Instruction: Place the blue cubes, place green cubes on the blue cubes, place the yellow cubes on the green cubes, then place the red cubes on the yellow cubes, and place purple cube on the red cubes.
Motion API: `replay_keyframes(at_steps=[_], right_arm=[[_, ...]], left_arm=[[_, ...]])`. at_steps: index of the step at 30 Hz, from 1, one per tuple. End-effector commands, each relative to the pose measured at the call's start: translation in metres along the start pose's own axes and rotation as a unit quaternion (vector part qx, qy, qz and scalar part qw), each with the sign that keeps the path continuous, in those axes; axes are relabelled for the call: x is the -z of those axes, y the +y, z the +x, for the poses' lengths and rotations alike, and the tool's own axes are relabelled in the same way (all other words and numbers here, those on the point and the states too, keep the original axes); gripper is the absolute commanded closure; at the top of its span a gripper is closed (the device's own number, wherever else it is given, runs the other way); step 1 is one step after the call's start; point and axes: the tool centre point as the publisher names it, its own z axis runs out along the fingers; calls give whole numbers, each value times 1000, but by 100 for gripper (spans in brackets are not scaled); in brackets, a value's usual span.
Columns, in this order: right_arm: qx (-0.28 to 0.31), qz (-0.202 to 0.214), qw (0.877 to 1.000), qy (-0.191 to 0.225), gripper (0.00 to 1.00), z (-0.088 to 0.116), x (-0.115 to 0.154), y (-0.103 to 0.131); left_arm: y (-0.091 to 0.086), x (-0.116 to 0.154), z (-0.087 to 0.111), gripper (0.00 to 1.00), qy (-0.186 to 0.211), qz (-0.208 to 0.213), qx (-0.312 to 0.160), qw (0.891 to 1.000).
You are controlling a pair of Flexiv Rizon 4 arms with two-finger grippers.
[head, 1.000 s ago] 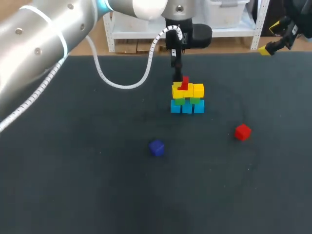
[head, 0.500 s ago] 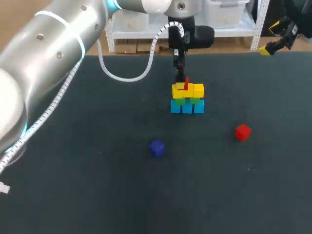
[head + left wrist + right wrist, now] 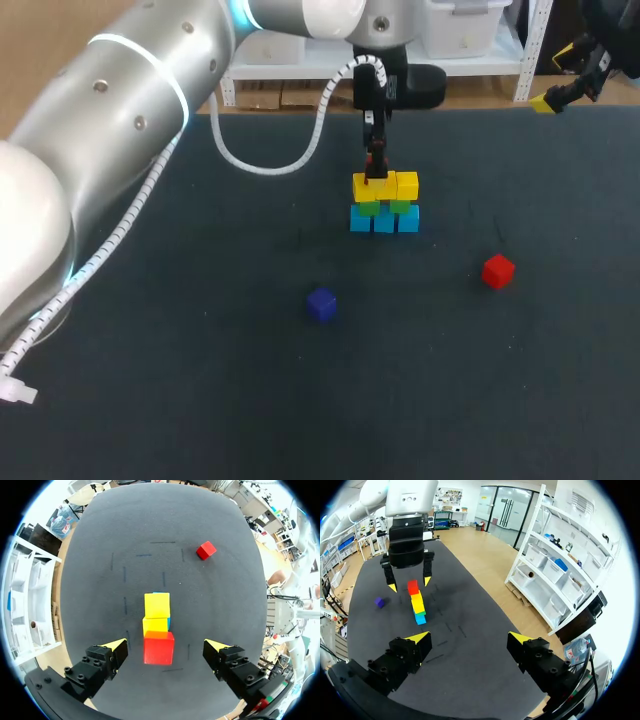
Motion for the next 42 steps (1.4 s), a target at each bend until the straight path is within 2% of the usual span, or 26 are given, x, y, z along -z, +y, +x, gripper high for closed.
replay_keyframes(at_steps=[1, 3, 5, 6, 11, 24, 26, 30, 42], right_arm=[[1, -2, 1000, -2, 0, 1, 0, -1], [1, -2, 1000, -2, 0, 1, 0, -1], [1, -2, 1000, -2, 0, 1, 0, -1], [1, -2, 1000, -2, 0, 1, 0, -1], [1, -2, 1000, -2, 0, 1, 0, -1], [1, -2, 1000, -2, 0, 1, 0, -1], [1, -2, 1000, -2, 0, 1, 0, -1], [1, -2, 1000, -2, 0, 1, 0, -1], [1, -2, 1000, -2, 0, 1, 0, -1]], left_arm=[[7, -2, -3, 6, 2, 6, 5, 1000], [8, -2, -3, 13, 2, 6, 6, 1000], [8, -3, -3, 32, 1, 5, 8, 1000], [8, -3, -2, 38, 1, 5, 9, 1000], [9, -3, -2, 51, 0, 4, 10, 1000], [12, -5, 0, 55, -1, 4, 9, 1000], [13, -5, 0, 60, -2, 4, 8, 1000], [13, -5, 0, 62, -2, 3, 6, 1000], [13, -5, 2, 78, -7, 3, 8, 1000]])
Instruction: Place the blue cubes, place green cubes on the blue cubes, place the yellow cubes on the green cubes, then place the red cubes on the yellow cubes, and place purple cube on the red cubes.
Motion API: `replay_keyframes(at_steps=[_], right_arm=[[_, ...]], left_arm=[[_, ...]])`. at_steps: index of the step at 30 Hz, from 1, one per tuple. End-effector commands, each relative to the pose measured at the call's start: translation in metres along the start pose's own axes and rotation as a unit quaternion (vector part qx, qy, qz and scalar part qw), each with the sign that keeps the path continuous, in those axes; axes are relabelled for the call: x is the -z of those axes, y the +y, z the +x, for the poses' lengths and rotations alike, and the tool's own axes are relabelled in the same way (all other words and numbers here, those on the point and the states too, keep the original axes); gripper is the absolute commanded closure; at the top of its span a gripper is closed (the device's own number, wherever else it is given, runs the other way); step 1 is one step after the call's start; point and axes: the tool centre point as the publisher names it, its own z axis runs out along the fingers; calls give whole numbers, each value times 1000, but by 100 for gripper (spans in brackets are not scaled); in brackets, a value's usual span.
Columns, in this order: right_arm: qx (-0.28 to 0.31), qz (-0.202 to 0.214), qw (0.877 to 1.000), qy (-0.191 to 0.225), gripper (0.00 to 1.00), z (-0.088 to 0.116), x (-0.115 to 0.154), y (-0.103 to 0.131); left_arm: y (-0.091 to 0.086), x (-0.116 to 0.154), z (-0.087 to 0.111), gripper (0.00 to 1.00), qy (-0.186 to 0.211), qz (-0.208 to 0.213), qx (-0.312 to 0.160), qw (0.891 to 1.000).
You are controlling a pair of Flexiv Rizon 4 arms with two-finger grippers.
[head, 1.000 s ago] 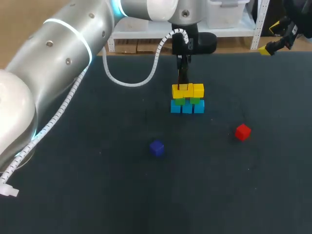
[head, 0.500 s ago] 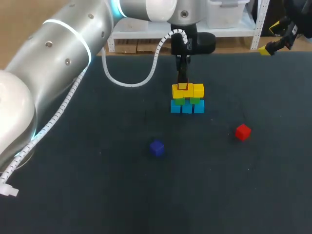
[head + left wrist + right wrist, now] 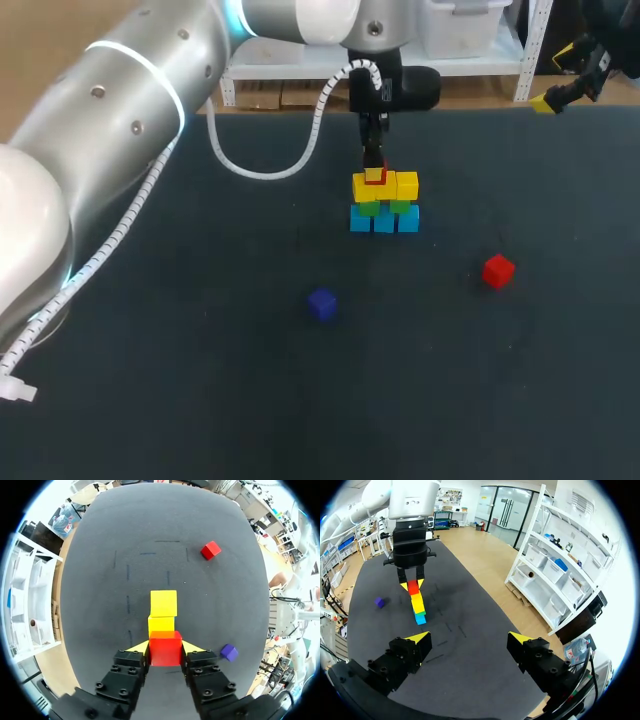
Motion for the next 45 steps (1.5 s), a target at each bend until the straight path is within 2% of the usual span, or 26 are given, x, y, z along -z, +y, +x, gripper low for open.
replay_keyframes(at_steps=[1, 10, 13, 16, 31, 34, 38, 41, 43, 45], right_arm=[[1, -2, 1000, -2, 0, 1, 0, -1], [1, -2, 1000, -2, 0, 1, 0, -1], [1, -2, 1000, -2, 0, 1, 0, -1], [1, -2, 1000, -2, 0, 1, 0, -1], [1, -2, 1000, -2, 0, 1, 0, -1], [1, -2, 1000, -2, 0, 1, 0, -1], [1, -2, 1000, -2, 0, 1, 0, -1], [1, -2, 1000, -2, 0, 1, 0, -1], [1, -2, 1000, -2, 0, 1, 0, -1], [1, -2, 1000, -2, 0, 1, 0, -1]], left_arm=[[5, 1, -2, 78, 1, 5, 2, 1000], [3, 1, -1, 84, -5, 2, 2, 1000], [3, 2, -1, 95, -8, 2, 4, 1000], [3, 2, -1, 99, -10, 2, 6, 1000], [2, 0, 1, 97, -17, 2, 17, 1000], [2, 0, 0, 91, -17, 1, 17, 1000], [2, 0, 1, 76, -17, 0, 17, 1000], [2, 0, 1, 52, -17, 0, 16, 1000], [2, 0, 1, 49, -18, 1, 16, 1000], [2, 0, 1, 38, -17, 0, 16, 1000]])
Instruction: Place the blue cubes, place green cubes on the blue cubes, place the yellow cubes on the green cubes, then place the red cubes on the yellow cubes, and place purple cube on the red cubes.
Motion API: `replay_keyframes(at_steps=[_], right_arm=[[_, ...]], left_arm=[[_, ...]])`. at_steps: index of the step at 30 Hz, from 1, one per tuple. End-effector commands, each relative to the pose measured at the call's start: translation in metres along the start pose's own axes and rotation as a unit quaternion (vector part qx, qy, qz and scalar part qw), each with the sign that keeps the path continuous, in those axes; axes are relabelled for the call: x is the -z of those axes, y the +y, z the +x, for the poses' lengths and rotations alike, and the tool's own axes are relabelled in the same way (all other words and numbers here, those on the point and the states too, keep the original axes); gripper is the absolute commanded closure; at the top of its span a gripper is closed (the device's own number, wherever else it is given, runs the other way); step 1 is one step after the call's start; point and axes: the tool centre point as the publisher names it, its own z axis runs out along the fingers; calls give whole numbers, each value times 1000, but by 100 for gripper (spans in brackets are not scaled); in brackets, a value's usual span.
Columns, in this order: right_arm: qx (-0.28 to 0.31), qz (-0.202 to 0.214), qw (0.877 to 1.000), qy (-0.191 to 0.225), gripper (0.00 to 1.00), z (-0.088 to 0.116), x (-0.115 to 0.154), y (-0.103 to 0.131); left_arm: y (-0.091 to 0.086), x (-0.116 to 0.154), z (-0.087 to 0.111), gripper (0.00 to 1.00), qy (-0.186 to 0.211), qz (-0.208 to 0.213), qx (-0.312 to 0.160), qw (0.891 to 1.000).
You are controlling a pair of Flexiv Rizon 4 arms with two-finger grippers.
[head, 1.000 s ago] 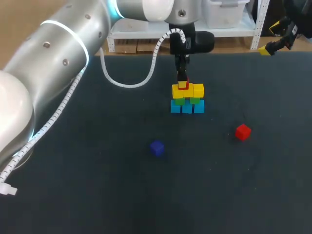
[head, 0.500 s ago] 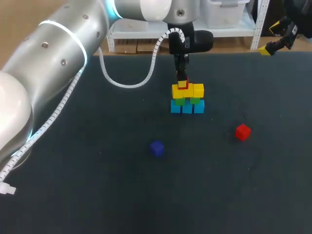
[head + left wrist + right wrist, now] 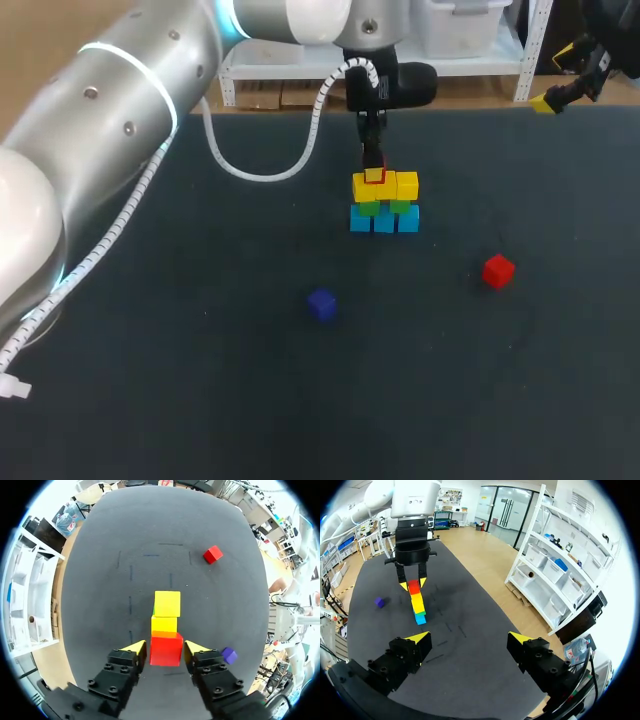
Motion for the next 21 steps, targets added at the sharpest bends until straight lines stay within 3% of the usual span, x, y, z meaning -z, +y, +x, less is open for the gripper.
replay_keyframes(at_steps=[1, 4, 7, 9, 10, 11, 12, 21], right_arm=[[1, -2, 1000, -2, 0, 1, 0, -1], [1, -2, 1000, -2, 0, 1, 0, -1], [1, -2, 1000, -2, 0, 1, 0, -1], [1, -2, 1000, -2, 0, 1, 0, -1], [1, -2, 1000, -2, 0, 1, 0, -1], [1, -2, 1000, -2, 0, 1, 0, -1], [1, -2, 1000, -2, 0, 1, 0, -1], [1, -2, 1000, -2, 0, 1, 0, -1]], left_arm=[[0, 0, 2, 25, -1, -1, -1, 1000], [1, 0, 2, 15, -1, -2, -2, 1000], [1, -1, 1, 18, -2, -2, -2, 1000], [1, -1, 1, 23, -3, -3, -2, 1000], [2, -1, 1, 30, -6, -6, -5, 1000], [2, -1, 0, 48, -9, -8, -8, 1000], [1, -1, 0, 52, -9, -8, -8, 1000], [1, 0, -4, 62, -11, -9, -14, 1000]])
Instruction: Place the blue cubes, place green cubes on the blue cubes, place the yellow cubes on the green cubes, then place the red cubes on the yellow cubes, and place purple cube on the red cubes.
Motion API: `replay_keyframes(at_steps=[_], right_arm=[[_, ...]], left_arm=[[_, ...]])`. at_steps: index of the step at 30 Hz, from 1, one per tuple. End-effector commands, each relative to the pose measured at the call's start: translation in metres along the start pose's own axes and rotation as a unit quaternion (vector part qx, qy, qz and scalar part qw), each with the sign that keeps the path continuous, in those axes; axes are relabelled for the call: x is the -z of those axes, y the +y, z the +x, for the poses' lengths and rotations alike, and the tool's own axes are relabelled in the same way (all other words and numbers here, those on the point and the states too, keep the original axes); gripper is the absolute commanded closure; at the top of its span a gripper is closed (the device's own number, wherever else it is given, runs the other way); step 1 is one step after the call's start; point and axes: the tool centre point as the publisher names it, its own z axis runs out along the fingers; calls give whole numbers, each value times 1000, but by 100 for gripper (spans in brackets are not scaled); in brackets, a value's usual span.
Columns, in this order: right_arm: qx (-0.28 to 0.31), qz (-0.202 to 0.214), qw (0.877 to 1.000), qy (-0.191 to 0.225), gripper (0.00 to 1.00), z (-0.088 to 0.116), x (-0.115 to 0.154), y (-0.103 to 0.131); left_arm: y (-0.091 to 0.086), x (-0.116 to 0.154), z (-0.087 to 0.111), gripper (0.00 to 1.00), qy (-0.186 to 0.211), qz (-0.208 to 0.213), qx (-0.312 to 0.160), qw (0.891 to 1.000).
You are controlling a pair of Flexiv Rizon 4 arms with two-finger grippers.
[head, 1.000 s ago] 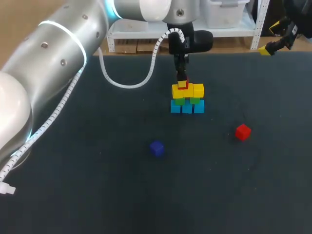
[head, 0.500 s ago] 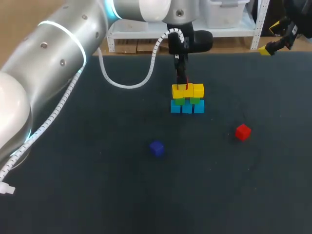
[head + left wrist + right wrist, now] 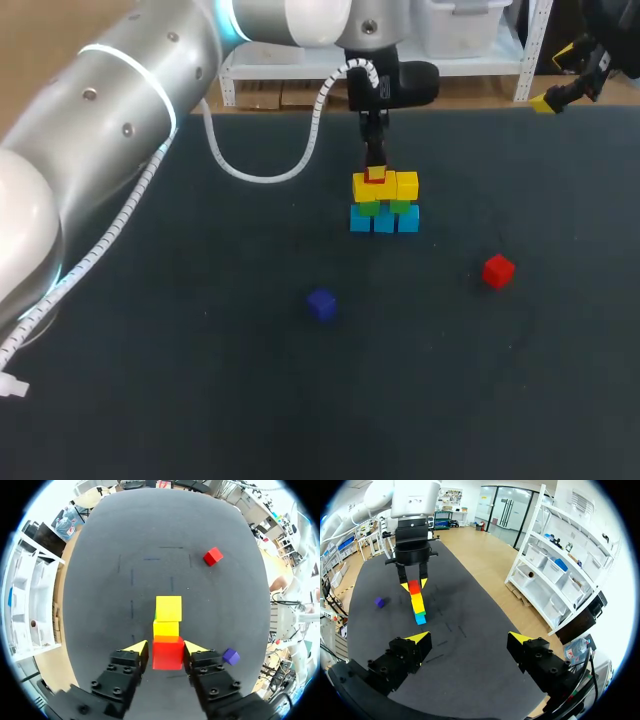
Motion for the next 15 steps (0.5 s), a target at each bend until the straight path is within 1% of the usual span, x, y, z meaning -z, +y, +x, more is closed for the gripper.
replay_keyframes(at_steps=[1, 5, 7, 11, 13, 14, 15], right_arm=[[1, -2, 1000, -2, 0, 1, 0, -1], [1, -2, 1000, -2, 0, 1, 0, -1], [1, -2, 1000, -2, 0, 1, 0, -1], [1, -2, 1000, -2, 0, 1, 0, -1], [1, -2, 1000, -2, 0, 1, 0, -1], [1, -2, 1000, -2, 0, 1, 0, -1], [1, -2, 1000, -2, 0, 1, 0, -1]], left_arm=[[-2, 0, 1, 63, -1, -1, 0, 1000], [-1, -1, 1, 68, -3, -2, 1, 1000], [0, 0, 1, 73, -3, -3, 1, 1000], [0, 0, 1, 72, -3, -4, 1, 1000], [0, 0, 2, 70, -4, -4, 2, 1000], [-1, 0, 2, 67, -6, -5, 1, 1000], [-1, 0, 2, 55, -7, -5, -1, 1000]])
